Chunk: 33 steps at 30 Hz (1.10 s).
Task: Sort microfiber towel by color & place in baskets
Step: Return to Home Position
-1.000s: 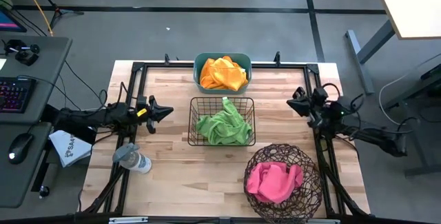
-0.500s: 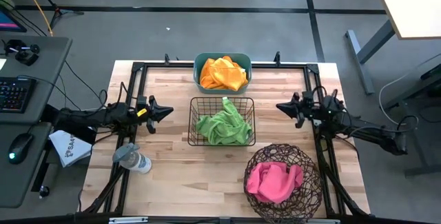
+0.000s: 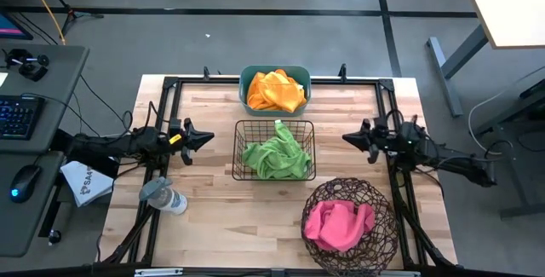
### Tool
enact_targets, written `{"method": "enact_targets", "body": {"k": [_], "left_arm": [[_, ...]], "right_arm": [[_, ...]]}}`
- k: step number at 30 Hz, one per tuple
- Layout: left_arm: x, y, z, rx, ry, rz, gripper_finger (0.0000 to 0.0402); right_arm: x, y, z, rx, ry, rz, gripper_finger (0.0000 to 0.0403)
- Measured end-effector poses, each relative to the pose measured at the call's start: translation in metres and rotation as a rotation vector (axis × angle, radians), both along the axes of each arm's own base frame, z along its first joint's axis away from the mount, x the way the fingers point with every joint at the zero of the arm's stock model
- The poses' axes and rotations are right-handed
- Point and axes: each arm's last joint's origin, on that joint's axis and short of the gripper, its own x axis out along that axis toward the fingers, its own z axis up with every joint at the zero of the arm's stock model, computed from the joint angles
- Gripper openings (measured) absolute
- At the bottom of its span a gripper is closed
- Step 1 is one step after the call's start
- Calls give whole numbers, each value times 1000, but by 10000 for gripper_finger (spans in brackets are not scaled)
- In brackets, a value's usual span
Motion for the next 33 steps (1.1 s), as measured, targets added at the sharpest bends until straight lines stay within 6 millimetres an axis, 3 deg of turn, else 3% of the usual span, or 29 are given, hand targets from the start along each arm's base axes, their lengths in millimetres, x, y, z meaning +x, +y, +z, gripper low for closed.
{"method": "enact_targets", "body": {"k": [6,15,33], "left_arm": [[-1,0,1,0,-15,1,0],[-1,1,2,-1,-19,6,0],[-1,1,2,-1,-24,6,0]], "right_arm": [[-2,10,9,-23,-96,103,0],[0,17,6,-14,-67,182,0],[0,17,2,-7,-33,179,0]]}}
